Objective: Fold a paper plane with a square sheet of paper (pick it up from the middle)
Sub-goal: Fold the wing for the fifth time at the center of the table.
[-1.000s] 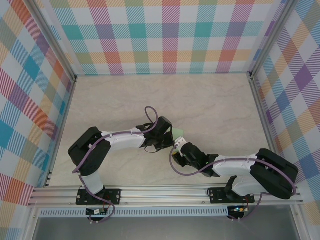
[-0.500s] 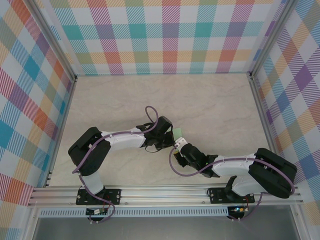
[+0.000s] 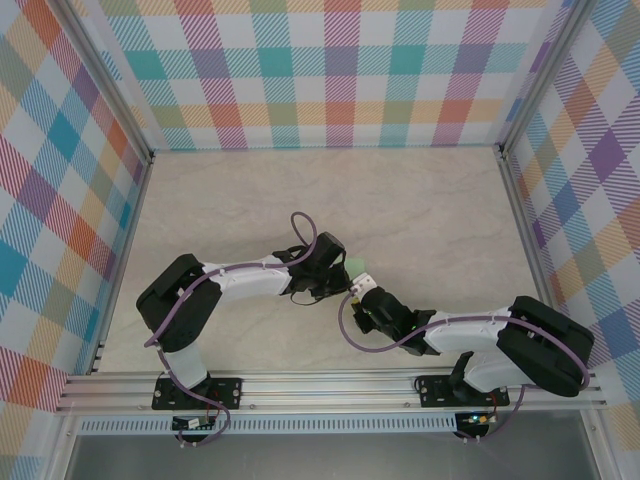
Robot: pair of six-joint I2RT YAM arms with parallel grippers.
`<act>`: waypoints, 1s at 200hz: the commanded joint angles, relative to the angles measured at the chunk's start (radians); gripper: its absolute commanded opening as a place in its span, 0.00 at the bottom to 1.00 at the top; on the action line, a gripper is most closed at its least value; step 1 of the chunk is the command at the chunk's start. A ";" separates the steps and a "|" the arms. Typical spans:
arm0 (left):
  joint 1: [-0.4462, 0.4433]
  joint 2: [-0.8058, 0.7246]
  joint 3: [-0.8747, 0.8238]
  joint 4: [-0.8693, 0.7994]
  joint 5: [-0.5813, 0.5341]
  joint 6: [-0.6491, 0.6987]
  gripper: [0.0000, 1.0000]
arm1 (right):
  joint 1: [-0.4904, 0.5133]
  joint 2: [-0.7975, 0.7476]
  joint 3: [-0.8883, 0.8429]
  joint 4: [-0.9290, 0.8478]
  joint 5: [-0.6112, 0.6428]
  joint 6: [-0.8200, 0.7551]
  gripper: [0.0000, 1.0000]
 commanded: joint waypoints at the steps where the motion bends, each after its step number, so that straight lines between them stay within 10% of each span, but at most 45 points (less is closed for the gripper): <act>1: -0.010 -0.039 0.020 -0.012 -0.026 -0.006 0.24 | -0.006 -0.014 -0.015 -0.014 0.014 0.074 0.06; 63: -0.008 -0.180 -0.032 -0.074 -0.178 -0.041 0.55 | -0.046 -0.025 -0.044 0.064 -0.083 0.182 0.05; 200: 0.091 -0.008 -0.035 0.049 -0.026 -0.080 0.60 | -0.051 -0.038 -0.060 0.155 -0.239 -0.039 0.10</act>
